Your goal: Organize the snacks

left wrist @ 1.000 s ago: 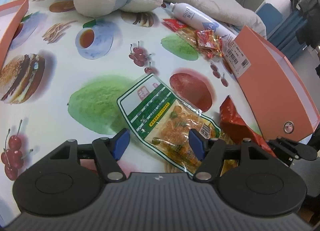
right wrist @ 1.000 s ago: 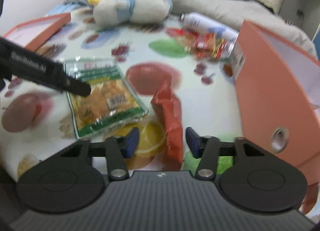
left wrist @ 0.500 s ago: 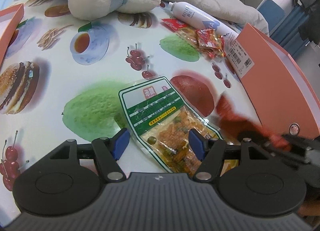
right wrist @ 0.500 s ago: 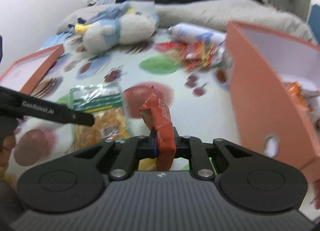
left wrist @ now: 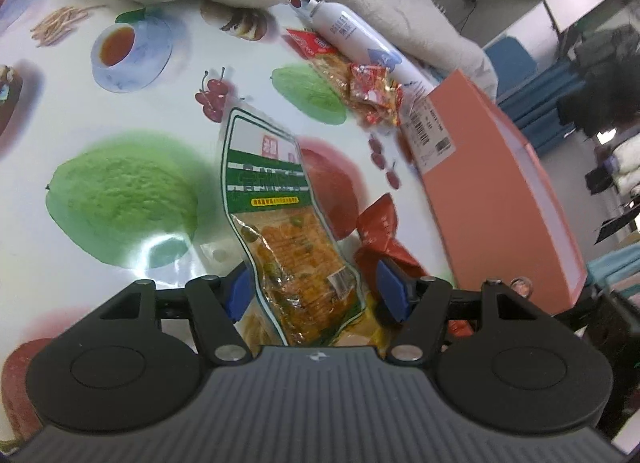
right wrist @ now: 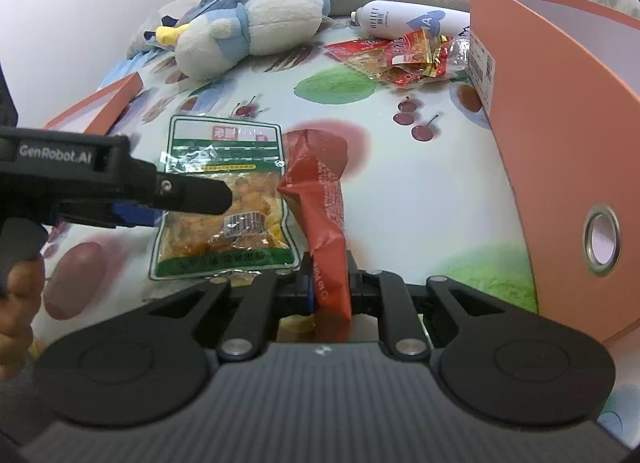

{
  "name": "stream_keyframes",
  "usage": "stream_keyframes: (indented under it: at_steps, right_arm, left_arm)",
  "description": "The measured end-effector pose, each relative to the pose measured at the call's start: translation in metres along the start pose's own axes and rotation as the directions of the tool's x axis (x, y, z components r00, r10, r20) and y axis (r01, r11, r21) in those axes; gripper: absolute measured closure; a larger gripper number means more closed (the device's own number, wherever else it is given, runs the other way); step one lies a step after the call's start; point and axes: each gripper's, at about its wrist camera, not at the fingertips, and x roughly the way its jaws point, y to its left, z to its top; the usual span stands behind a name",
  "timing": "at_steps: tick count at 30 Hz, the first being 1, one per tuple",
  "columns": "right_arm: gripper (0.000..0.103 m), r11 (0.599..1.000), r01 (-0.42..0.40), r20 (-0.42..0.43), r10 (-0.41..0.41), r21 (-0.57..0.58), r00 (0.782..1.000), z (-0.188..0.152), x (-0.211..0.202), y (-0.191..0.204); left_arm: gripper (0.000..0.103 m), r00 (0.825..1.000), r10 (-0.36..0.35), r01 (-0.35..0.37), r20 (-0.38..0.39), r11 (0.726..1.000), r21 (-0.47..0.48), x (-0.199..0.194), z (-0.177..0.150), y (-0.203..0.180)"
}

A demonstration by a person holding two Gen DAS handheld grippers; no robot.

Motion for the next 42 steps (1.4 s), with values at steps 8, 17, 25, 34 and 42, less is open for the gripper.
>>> stream_keyframes:
  at_steps: [8, 17, 25, 34, 42]
  right_arm:
    - [0.088, 0.998, -0.033, 0.004, 0.032, 0.05, 0.999, -0.001, 0.001, -0.009]
    - [0.087, 0.994, -0.062, 0.005, 0.062, 0.089, 0.998, -0.001, 0.001, -0.017]
    - [0.087, 0.992, -0.07, 0.01, 0.069, 0.103, 0.998, -0.001, 0.0, -0.019]
    - [0.088, 0.994, -0.039, 0.006, 0.039, 0.099, 0.999, 0.001, -0.002, -0.013]
    - [0.087, 0.994, 0.02, -0.007, -0.02, 0.105, 1.0, 0.002, -0.013, -0.011]
  left_arm:
    - [0.036, 0.989, -0.144, 0.145, 0.019, 0.985, -0.09, -0.008, 0.006, 0.001]
    - [0.054, 0.994, -0.11, 0.112, 0.019, 0.984, -0.14, 0.002, 0.005, -0.006]
    - [0.068, 0.999, -0.029, 0.027, -0.022, 0.998, -0.06, 0.016, -0.002, -0.024]
    - [0.082, 0.997, 0.08, -0.079, -0.01, 0.994, 0.073, 0.017, -0.009, -0.044]
    - [0.082, 0.988, 0.153, -0.153, 0.01, 0.975, 0.159, 0.0, -0.011, -0.061]
